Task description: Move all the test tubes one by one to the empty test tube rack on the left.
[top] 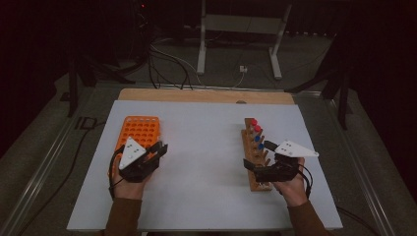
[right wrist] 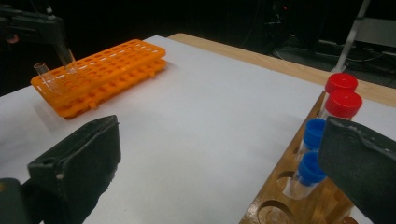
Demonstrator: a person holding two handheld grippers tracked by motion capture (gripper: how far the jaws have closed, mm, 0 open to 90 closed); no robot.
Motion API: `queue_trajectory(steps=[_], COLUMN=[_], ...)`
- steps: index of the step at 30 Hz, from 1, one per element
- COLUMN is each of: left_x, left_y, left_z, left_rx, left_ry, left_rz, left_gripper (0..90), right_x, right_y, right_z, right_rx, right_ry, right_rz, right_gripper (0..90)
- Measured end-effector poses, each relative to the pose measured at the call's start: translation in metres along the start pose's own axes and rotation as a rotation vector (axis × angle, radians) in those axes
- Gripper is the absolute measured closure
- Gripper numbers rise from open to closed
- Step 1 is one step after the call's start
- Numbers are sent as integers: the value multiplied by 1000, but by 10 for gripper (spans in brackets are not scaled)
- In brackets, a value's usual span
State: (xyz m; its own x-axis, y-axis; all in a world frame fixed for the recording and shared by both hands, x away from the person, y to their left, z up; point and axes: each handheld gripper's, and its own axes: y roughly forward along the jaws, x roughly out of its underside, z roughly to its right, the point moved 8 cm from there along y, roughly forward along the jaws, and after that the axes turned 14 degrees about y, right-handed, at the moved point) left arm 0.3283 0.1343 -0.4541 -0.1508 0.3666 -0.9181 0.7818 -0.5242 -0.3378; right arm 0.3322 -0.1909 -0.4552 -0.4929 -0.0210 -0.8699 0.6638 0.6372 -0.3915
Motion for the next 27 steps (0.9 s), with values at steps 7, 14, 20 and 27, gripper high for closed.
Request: queue_trajectory(steps=[7, 14, 20, 27], left_x=[15, 28, 43, 59], left_y=[-19, -29, -33, -37], left_z=[-23, -36, -39, -41], left_rx=[-62, -99, -106, -104], left_ry=[-25, -41, -54, -79], left_rz=[-20, -43, -72, -100], left_gripper=[756, 757, 756, 756], right_x=[0, -1, -1, 0], right_y=[-2, -5, -7, -8], right_z=[2, 4, 6, 8], right_rx=[2, 5, 8, 12], right_ry=[2, 1, 3, 8], right_rz=[6, 14, 17, 19], right_gripper=[0, 0, 0, 0])
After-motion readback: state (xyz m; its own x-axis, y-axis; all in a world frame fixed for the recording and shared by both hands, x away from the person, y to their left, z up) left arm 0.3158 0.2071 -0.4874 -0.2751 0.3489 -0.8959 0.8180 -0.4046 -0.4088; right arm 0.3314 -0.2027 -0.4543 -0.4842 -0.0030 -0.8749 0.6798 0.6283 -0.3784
